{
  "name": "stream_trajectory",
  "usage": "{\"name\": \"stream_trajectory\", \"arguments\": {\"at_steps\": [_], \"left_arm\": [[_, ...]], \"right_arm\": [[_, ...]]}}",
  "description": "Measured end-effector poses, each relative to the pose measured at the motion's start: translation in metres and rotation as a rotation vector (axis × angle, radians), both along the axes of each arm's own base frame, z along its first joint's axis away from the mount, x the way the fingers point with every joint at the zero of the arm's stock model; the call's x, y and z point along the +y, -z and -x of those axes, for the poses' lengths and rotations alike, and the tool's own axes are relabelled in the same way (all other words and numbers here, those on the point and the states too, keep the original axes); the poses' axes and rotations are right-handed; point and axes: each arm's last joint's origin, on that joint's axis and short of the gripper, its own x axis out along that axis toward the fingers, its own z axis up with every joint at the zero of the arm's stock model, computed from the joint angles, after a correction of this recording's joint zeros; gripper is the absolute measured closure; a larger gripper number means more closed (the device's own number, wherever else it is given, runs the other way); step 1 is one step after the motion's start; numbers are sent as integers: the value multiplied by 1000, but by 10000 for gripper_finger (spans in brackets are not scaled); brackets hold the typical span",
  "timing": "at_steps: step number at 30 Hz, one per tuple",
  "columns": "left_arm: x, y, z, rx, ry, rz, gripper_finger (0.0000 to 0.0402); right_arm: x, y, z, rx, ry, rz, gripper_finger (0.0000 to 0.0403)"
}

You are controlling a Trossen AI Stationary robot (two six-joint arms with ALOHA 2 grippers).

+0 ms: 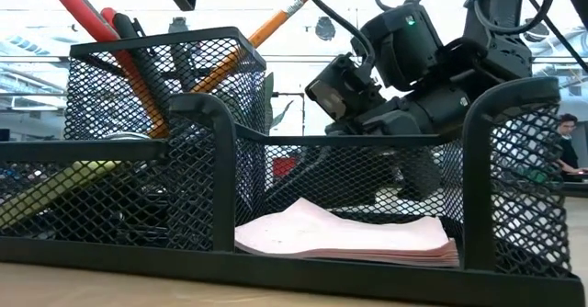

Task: Pick and place office supplies into organizer
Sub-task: Put the black pen into the black desk organizer

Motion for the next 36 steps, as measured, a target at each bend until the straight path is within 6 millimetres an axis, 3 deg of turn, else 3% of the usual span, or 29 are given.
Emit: {"name": "stream_trajectory", "arguments": {"at_steps": [7,16,21,28,36], "left_arm": [[1,-1,0,-6,-34,5,362],[12,-7,-3,-63,-124,67,362],[24,-3,-7,-17,-251,140,353],[39,5,-11,59,-394,196,277],[45,5,-12,56,-433,210,182]], "right_arm": [[-10,0,-2,6,55,-56,377],[-22,-5,-7,-40,138,-139,359],[-30,-7,-9,-73,169,-164,379],[-47,-16,-12,-114,237,-235,367],[-60,-54,-15,-247,255,-261,376]]}}
